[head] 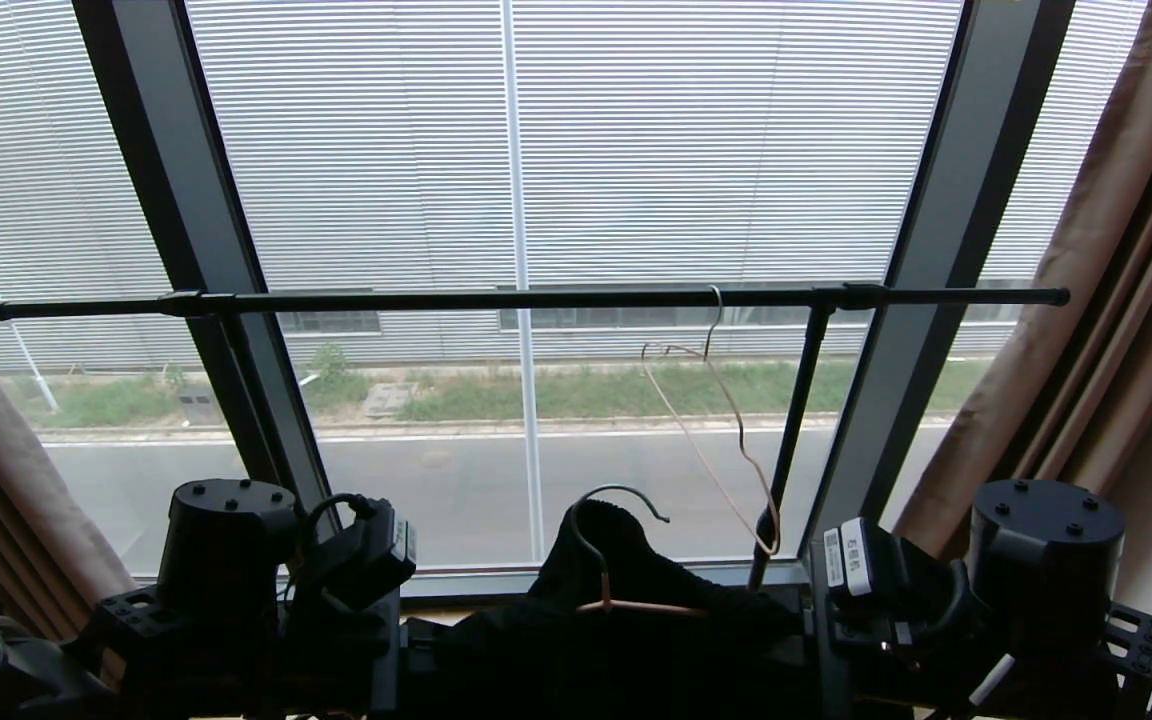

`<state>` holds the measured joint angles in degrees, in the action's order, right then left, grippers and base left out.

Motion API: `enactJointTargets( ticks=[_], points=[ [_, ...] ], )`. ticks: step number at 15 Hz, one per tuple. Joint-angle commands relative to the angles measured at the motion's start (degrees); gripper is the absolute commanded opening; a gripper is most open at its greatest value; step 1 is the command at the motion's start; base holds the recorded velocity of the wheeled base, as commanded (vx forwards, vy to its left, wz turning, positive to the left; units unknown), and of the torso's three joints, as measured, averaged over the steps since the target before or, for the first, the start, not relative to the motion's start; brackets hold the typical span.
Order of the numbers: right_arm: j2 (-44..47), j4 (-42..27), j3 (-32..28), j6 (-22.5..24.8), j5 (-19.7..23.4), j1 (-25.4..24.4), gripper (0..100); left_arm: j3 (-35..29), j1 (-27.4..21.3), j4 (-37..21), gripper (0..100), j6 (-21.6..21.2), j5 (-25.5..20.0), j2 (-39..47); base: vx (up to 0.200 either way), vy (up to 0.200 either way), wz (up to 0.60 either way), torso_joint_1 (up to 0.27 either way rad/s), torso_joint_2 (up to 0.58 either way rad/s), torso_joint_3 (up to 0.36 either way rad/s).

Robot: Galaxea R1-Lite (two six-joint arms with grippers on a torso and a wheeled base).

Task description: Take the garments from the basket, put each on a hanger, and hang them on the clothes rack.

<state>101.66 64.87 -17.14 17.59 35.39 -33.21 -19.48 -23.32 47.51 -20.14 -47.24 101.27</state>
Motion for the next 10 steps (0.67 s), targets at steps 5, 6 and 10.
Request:
enactJointTargets(
  ticks=[5,6,10],
  points=[
    [0.5,0.0,-0.9,-1.9,-0.1,1.0,0,1.3,0.6,3.9,0,0.5,0.0,0.2,0.000,0.000,0.00,0.000,0.00,0.000],
    [0.3,-0.1,-0.9,-1.9,-0.1,1.1,0,1.4,0.9,4.0,0,0.5,0.0,0.2,0.000,0.000,0.00,0.000,0.00,0.000],
    [0.4,-0.1,-0.7,-1.9,-0.2,1.2,0,1.4,1.6,4.1,0,0.5,0.0,0.0,0.000,0.000,0.00,0.000,0.00,0.000]
  ],
)
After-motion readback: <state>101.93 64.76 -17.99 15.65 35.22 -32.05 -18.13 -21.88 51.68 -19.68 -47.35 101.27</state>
